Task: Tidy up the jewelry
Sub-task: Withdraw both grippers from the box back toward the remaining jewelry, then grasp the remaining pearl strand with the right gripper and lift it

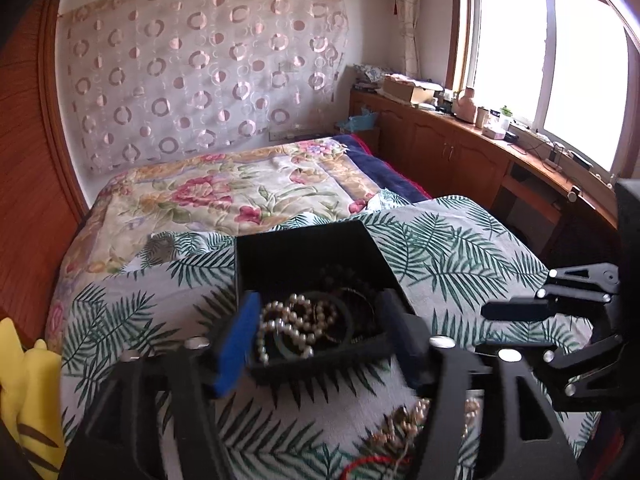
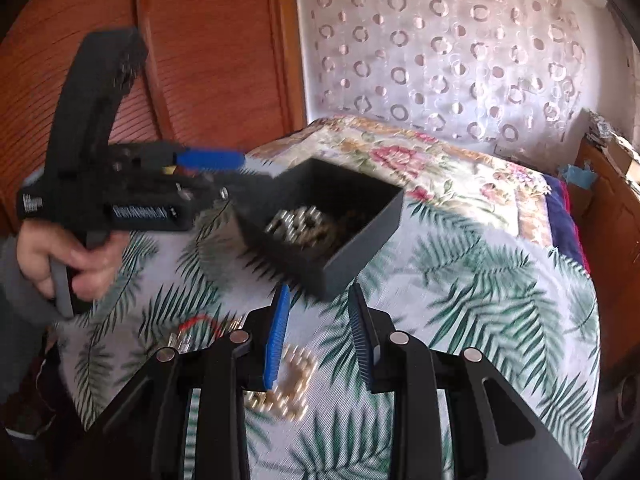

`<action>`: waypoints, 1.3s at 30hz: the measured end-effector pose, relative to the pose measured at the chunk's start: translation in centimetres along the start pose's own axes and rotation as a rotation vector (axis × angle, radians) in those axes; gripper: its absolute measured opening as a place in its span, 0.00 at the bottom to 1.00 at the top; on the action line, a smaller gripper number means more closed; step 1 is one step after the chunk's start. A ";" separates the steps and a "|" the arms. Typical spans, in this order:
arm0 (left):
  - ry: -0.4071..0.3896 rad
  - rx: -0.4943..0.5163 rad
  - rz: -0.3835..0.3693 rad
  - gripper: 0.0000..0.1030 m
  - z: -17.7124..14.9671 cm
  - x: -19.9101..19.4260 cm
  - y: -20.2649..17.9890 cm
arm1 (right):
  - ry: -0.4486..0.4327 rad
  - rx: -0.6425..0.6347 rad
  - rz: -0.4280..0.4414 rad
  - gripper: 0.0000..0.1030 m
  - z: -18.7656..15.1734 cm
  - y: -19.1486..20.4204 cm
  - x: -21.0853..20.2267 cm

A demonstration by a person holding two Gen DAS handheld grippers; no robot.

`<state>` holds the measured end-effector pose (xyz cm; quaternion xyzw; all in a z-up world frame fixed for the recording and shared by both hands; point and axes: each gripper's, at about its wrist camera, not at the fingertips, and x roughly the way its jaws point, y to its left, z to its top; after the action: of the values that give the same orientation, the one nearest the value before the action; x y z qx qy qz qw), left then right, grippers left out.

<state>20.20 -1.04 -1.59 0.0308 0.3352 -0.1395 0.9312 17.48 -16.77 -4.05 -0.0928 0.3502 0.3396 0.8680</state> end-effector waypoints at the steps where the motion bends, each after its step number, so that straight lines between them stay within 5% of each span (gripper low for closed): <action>1: -0.012 -0.003 0.000 0.73 -0.4 -0.6 0.0 | 0.008 -0.010 0.005 0.32 -0.7 0.5 0.0; 6: -0.045 -0.022 0.015 0.90 -2.8 -2.9 0.1 | 0.048 -0.046 0.004 0.32 -3.0 1.8 0.2; 12: -0.050 -0.055 0.018 0.92 -6.3 -4.9 0.0 | 0.118 -0.050 -0.014 0.20 -4.5 1.3 1.5; 22: -0.025 -0.069 0.057 0.92 -11.1 -6.3 -0.7 | 0.174 -0.054 -0.025 0.17 -4.9 1.2 2.9; 39: 0.011 -0.091 0.035 0.92 -12.8 -6.2 -1.2 | 0.215 -0.044 -0.071 0.13 -5.0 0.1 3.3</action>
<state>7.38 1.19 -7.55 -0.0052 0.3455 -0.1078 0.9322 16.39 -16.98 -9.96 -0.1601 0.4303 0.3043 0.8346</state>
